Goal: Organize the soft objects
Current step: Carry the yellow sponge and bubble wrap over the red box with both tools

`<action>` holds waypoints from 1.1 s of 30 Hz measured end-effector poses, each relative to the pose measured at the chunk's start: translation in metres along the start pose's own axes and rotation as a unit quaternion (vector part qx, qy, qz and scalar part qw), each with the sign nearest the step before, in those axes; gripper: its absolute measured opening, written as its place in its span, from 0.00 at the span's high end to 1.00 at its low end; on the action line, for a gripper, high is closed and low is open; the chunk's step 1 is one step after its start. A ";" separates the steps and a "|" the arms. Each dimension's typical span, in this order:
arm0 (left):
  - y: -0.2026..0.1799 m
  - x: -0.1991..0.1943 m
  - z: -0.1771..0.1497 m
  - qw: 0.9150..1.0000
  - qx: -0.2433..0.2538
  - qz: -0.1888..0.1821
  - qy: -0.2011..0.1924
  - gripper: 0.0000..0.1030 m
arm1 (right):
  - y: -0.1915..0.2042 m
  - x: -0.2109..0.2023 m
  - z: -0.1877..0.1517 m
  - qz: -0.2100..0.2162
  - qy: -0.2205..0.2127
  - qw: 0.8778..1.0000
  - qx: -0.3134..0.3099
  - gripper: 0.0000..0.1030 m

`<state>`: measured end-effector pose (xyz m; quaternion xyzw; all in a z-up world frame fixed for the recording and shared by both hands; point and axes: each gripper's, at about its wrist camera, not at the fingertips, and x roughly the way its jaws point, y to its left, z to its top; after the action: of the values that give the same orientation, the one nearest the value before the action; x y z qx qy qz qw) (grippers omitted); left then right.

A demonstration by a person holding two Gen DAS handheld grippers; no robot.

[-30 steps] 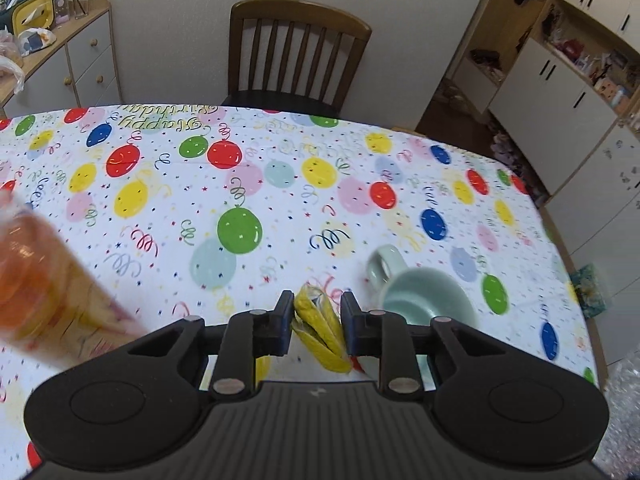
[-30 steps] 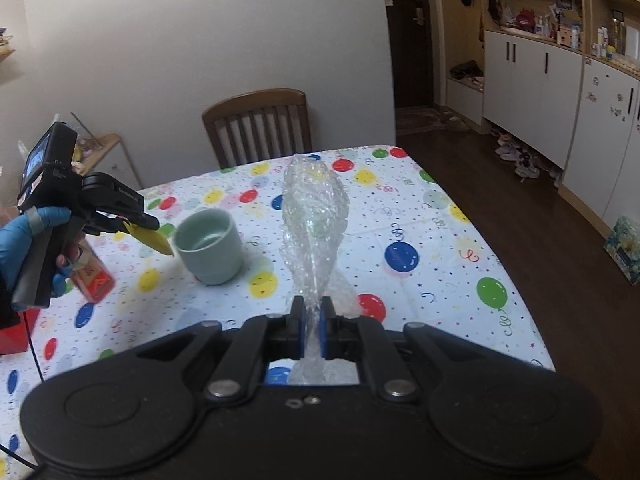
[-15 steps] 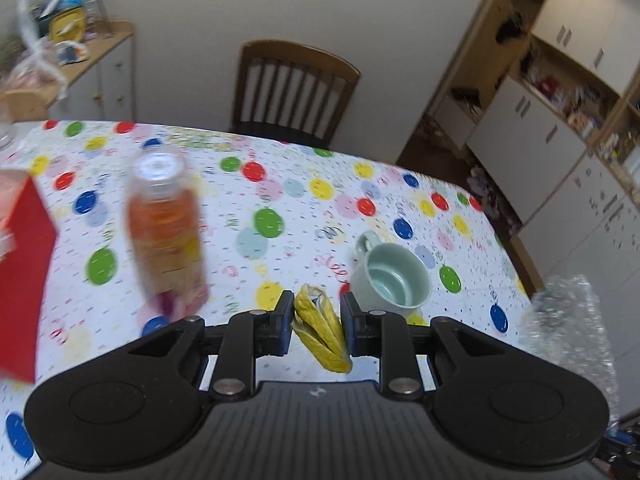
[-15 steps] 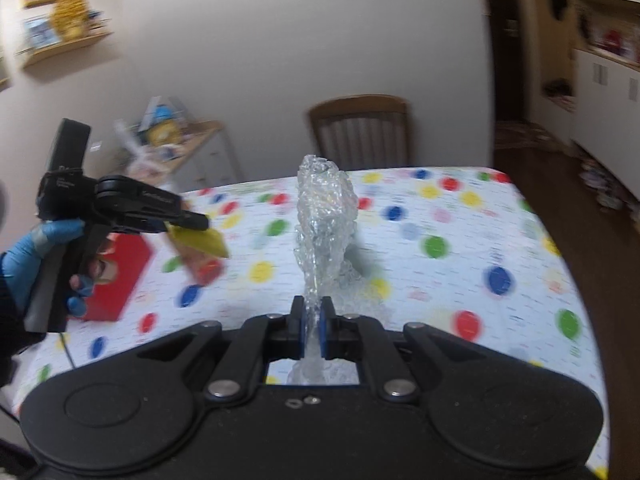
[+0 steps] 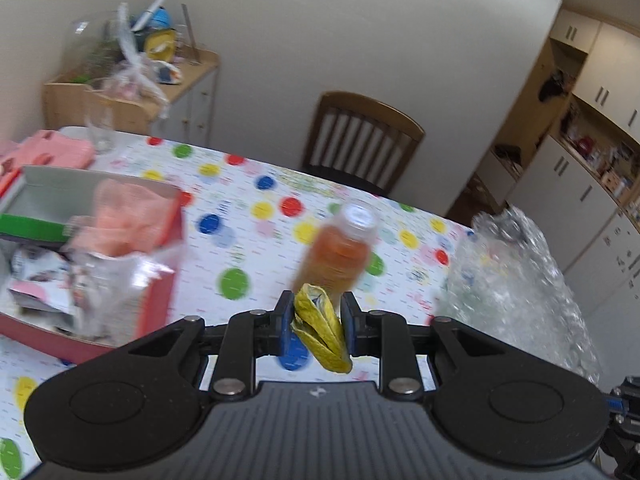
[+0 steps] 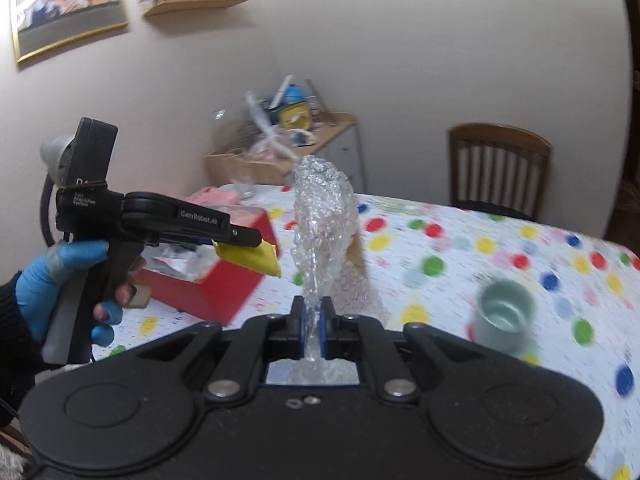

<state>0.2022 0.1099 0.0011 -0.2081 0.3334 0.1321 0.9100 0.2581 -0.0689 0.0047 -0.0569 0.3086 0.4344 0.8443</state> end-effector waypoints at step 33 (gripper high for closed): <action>0.250 0.004 0.031 0.996 -0.035 0.078 0.007 0.77 | 0.190 0.298 0.084 0.059 0.091 0.994 -0.022 0.94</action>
<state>0.1275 0.3447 -0.0531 -0.2141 0.3506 0.2127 0.8866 0.2801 0.2866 -0.0649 -0.0962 0.3771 0.4834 0.7841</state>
